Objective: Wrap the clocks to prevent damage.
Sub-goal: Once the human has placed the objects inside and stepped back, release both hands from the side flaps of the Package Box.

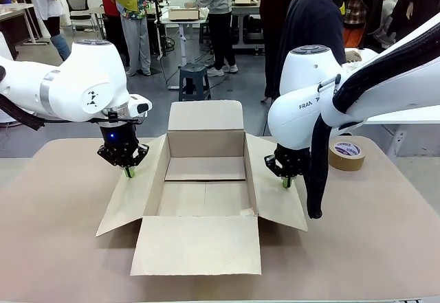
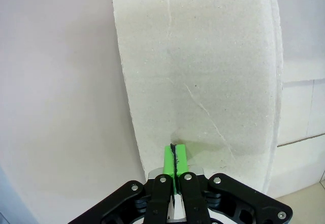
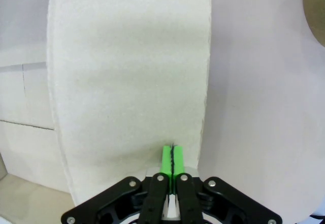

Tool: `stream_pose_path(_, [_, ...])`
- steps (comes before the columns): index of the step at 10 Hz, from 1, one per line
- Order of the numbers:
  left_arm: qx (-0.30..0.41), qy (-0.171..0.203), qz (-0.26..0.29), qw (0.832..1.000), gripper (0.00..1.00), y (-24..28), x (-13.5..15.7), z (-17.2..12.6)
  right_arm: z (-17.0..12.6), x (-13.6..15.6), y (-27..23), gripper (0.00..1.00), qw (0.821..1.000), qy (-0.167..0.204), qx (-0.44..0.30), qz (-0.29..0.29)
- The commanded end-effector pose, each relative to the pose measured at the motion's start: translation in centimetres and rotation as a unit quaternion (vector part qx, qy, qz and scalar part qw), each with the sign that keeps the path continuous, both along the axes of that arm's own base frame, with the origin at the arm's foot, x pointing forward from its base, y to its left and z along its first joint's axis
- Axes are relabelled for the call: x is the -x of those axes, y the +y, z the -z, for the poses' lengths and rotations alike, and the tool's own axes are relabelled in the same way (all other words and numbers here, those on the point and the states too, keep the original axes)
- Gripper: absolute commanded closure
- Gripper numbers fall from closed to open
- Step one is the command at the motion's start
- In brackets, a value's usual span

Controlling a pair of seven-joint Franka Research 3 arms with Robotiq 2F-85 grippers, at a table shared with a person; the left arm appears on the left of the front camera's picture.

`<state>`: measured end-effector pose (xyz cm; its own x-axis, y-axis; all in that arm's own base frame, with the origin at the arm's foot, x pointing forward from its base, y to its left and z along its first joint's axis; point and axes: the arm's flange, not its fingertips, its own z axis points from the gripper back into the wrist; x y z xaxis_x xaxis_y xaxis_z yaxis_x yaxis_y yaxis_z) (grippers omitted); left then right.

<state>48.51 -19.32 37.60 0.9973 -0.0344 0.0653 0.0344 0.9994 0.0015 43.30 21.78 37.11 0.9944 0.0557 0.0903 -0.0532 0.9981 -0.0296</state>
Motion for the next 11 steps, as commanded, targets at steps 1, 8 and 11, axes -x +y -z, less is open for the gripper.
stream_pose_path(1, [-0.005, 0.000, 0.004, 1.000, 1.00, 0.03, 0.07, 0.15, 0.04, 0.00, 0.01, 0.99, 1.000, 0.000, 0.000, 0.000])
stream_pose_path(8, [-0.005, 0.000, 0.004, 1.000, 1.00, 0.03, 0.07, 0.15, 0.04, 0.00, 0.01, 0.99, 1.000, 0.000, 0.000, 0.000])
stream_pose_path(11, [-0.005, 0.000, 0.004, 1.000, 1.00, 0.03, 0.07, 0.15, 0.04, 0.00, 0.01, 0.99, 1.000, 0.000, 0.000, 0.000])
